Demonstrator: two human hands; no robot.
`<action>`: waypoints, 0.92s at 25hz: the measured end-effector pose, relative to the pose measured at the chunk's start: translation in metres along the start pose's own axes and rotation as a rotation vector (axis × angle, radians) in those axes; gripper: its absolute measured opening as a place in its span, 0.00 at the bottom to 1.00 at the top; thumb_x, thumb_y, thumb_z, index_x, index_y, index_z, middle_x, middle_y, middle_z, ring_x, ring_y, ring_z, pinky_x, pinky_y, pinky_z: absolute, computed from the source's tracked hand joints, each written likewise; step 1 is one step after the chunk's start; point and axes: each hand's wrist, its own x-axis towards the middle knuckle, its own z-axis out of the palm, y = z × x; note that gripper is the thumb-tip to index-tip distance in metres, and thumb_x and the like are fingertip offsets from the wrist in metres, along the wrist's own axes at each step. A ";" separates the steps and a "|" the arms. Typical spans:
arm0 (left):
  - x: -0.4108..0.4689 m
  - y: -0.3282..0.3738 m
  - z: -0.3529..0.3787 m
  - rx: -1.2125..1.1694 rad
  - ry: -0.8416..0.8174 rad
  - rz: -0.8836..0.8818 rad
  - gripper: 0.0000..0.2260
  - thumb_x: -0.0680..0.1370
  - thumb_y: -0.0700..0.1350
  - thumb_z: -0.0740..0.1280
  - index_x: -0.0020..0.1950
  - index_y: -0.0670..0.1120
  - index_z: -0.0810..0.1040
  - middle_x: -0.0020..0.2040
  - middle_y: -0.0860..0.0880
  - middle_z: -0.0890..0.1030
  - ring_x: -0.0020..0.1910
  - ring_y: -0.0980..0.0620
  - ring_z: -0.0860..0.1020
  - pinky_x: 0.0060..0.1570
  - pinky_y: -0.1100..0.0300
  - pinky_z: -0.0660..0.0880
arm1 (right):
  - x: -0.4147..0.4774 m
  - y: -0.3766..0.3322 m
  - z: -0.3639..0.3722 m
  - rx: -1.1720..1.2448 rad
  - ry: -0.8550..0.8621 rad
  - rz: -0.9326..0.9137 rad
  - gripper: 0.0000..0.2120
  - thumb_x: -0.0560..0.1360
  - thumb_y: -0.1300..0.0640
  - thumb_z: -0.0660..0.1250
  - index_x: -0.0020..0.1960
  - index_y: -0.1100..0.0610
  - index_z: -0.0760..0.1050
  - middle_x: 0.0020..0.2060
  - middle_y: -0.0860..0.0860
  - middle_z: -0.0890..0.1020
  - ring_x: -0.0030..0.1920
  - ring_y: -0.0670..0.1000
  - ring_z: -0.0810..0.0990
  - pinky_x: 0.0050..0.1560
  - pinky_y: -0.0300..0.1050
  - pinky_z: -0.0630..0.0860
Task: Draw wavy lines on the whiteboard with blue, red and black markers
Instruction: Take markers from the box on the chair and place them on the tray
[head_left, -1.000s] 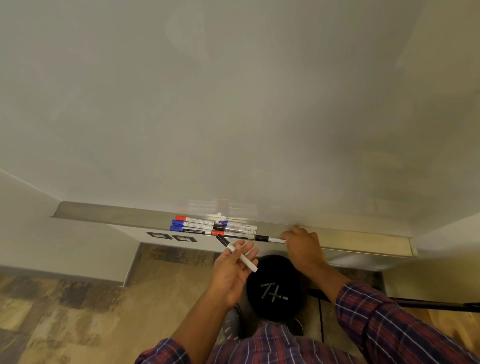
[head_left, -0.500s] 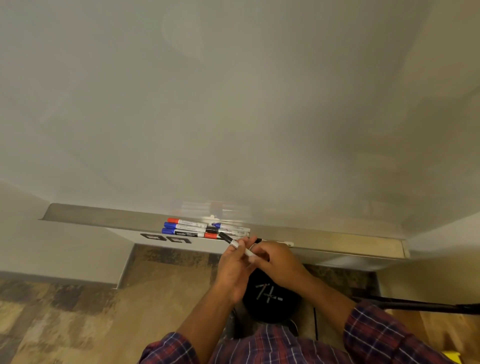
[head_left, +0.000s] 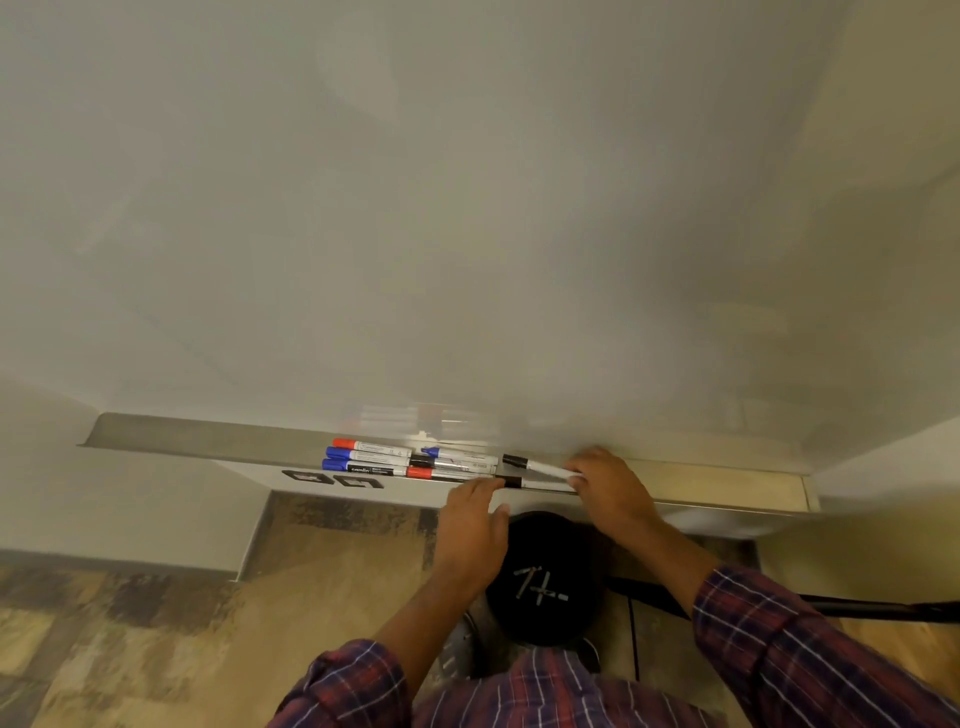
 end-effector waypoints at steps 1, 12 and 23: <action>0.003 -0.007 0.000 0.136 -0.012 0.050 0.22 0.86 0.49 0.62 0.81 0.50 0.67 0.82 0.50 0.67 0.82 0.49 0.62 0.81 0.51 0.60 | 0.000 0.004 0.004 -0.017 -0.007 0.007 0.07 0.81 0.58 0.65 0.54 0.53 0.82 0.51 0.50 0.78 0.51 0.53 0.78 0.52 0.53 0.77; 0.029 -0.048 -0.006 0.740 -0.302 0.182 0.41 0.75 0.69 0.30 0.83 0.47 0.31 0.83 0.44 0.29 0.83 0.39 0.32 0.82 0.34 0.40 | -0.002 0.003 0.022 -0.216 -0.038 0.065 0.21 0.80 0.62 0.62 0.71 0.51 0.77 0.59 0.52 0.76 0.59 0.55 0.75 0.57 0.52 0.78; 0.030 -0.057 -0.009 0.738 -0.274 0.258 0.39 0.76 0.67 0.31 0.82 0.48 0.29 0.82 0.44 0.29 0.83 0.39 0.31 0.82 0.36 0.38 | -0.018 -0.009 0.023 0.001 0.104 0.139 0.16 0.84 0.55 0.60 0.69 0.51 0.77 0.63 0.50 0.76 0.58 0.55 0.80 0.60 0.54 0.79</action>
